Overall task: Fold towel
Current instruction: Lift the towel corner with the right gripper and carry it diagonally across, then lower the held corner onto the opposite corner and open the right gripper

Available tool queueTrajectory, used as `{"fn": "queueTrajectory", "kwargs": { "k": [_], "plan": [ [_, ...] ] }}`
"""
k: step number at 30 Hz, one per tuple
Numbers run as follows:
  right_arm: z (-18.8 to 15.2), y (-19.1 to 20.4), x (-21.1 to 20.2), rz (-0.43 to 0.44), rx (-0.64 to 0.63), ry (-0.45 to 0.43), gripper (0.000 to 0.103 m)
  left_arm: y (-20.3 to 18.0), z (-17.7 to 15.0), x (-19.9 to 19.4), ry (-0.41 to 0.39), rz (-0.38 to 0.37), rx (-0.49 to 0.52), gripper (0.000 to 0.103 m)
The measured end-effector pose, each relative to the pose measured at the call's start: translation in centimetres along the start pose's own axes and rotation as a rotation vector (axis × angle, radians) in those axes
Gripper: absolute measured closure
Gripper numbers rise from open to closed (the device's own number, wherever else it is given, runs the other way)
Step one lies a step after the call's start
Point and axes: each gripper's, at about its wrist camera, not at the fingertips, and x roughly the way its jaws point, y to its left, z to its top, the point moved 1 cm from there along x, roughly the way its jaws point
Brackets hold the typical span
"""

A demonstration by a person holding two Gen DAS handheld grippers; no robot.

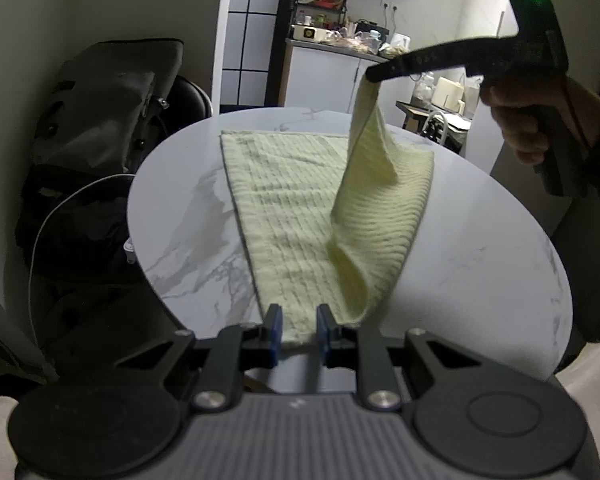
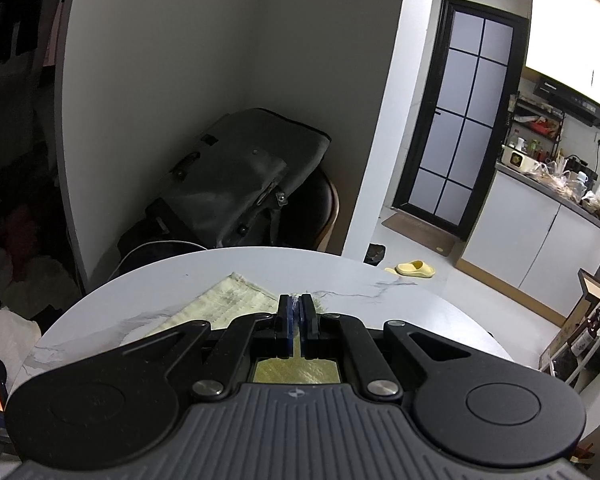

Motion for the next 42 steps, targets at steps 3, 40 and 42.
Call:
{"fn": "queueTrajectory", "kwargs": {
  "k": [3, 40, 42],
  "plan": [
    [0.2, 0.3, 0.2, 0.003, -0.004, -0.002, 0.099, 0.2, -0.1, 0.1, 0.012, 0.002, 0.004, 0.083],
    [3.5, 4.8, 5.8, 0.068, -0.069, 0.020, 0.100, 0.2, -0.9, -0.7, 0.009, -0.021, 0.009, 0.083],
    [3.5, 4.9, 6.3, 0.068, -0.070, 0.023, 0.100, 0.2, -0.9, -0.7, 0.010, -0.020, 0.010, 0.083]
  ]
}}
